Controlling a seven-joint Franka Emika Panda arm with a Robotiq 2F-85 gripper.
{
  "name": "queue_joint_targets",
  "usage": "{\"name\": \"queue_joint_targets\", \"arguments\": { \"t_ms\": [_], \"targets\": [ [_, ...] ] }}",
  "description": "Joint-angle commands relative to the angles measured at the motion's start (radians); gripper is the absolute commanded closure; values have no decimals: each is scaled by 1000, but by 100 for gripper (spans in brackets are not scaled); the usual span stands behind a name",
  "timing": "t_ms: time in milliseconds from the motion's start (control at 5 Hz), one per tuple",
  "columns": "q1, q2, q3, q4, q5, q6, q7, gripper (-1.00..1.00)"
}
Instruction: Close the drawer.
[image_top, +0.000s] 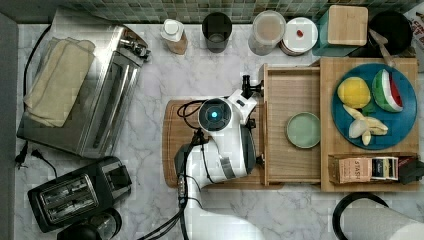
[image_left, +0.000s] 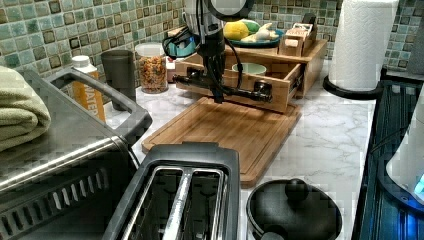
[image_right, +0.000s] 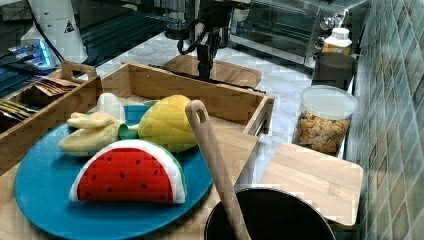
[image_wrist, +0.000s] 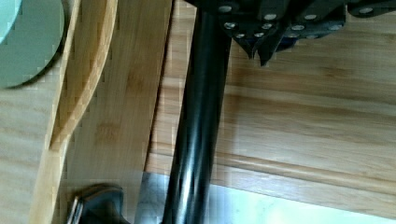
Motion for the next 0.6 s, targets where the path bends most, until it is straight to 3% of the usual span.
{"name": "queue_joint_targets", "arguments": {
  "t_ms": [200,600],
  "targets": [
    [-196,-35,-159,97,120,26,-260,100],
    [-284,-22,-199,104,133,99,-393,100]
  ]
}}
